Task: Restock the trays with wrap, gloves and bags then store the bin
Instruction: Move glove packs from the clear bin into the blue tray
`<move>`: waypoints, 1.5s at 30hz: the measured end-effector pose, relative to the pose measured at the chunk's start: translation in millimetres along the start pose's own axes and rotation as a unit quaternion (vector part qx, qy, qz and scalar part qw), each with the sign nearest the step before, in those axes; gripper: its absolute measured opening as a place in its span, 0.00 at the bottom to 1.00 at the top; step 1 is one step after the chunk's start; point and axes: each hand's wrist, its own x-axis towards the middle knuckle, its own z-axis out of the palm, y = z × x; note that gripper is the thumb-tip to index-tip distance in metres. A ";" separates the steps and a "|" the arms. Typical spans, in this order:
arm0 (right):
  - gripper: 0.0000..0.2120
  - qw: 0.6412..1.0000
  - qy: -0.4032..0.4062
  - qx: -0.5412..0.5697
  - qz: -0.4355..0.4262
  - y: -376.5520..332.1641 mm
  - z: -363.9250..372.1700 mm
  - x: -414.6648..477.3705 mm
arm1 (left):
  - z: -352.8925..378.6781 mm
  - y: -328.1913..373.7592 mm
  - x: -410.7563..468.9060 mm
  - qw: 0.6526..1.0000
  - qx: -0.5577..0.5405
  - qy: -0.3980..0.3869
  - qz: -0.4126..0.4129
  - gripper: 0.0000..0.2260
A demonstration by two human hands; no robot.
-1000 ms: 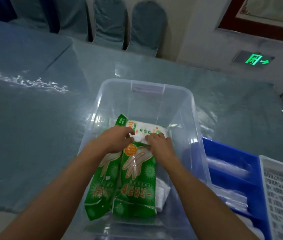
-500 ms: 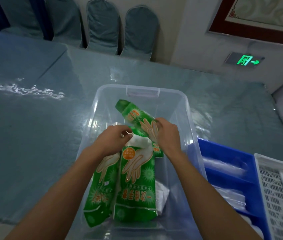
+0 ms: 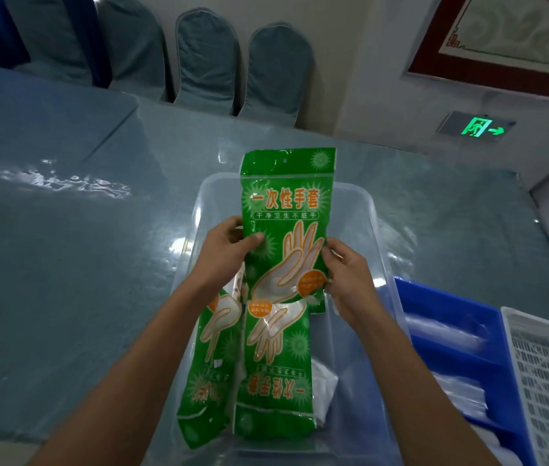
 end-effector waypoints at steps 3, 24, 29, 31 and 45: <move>0.12 1.000 -0.002 0.014 0.009 7.2 1.9 1.2 | 0.5 3.0 -2.1 1.000 0.006 0.009 0.016 0.08; 0.06 0.921 -0.045 -0.341 0.184 80.0 -10.7 -14.5 | -2.4 0.3 1.5 0.995 0.077 0.061 0.031 0.08; 0.10 0.912 -0.073 -0.344 0.212 68.5 -12.1 -17.8 | -2.0 2.3 0.5 0.993 0.087 0.065 0.035 0.09; 0.14 0.926 -0.046 -0.331 0.178 59.1 -10.9 -14.0 | -2.4 3.1 0.1 0.993 0.086 0.069 0.039 0.09; 0.10 0.938 0.118 -0.293 -0.142 -15.7 -13.5 -38.1 | -4.3 5.6 -5.6 0.988 0.048 0.104 0.103 0.08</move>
